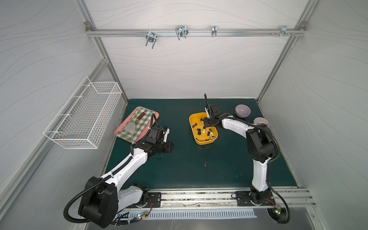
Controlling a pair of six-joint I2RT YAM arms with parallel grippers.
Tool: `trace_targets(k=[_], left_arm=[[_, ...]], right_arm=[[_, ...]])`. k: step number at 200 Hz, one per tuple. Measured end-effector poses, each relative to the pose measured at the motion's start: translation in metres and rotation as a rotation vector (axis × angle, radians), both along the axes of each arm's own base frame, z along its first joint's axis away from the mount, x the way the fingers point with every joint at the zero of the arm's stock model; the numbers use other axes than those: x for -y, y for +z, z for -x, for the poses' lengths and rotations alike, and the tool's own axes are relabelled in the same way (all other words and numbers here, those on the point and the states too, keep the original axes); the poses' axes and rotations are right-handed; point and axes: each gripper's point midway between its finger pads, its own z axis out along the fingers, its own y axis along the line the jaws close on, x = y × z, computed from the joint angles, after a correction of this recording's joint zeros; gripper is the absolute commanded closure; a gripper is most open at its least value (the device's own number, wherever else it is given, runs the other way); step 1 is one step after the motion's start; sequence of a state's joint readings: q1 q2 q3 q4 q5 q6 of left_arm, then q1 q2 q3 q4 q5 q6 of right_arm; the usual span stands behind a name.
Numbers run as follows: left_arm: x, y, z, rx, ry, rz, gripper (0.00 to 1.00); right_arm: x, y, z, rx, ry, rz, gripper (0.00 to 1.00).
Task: Put the chess pieces into the storage box
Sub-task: Place the chess piece in the storage box.
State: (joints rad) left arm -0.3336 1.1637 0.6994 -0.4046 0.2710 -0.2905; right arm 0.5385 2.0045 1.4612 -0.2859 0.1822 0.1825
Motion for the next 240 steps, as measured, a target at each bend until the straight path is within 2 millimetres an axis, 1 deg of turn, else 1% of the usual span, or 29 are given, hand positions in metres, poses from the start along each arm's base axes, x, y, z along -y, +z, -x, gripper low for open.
trace_targets(k=[46,83,122,211,240], left_arm=[[0.000,0.000,0.000,0.000,-0.001,0.003,0.71],[0.000,0.003,0.000,0.007,-0.001,0.005,0.71],[0.000,0.004,0.001,0.011,-0.001,0.007,0.71],[0.000,0.004,0.001,0.010,-0.001,0.006,0.70],[0.000,0.004,0.001,0.010,-0.001,0.006,0.70]], right_arm=[[0.002,-0.009,0.000,-0.016,-0.003,0.010,0.84],[0.003,-0.015,0.000,-0.026,-0.004,0.016,0.82],[0.005,-0.015,-0.001,-0.027,-0.009,0.016,0.80],[0.008,-0.015,-0.003,-0.026,-0.015,0.016,0.80],[0.007,-0.008,-0.003,-0.016,-0.014,0.009,0.80]])
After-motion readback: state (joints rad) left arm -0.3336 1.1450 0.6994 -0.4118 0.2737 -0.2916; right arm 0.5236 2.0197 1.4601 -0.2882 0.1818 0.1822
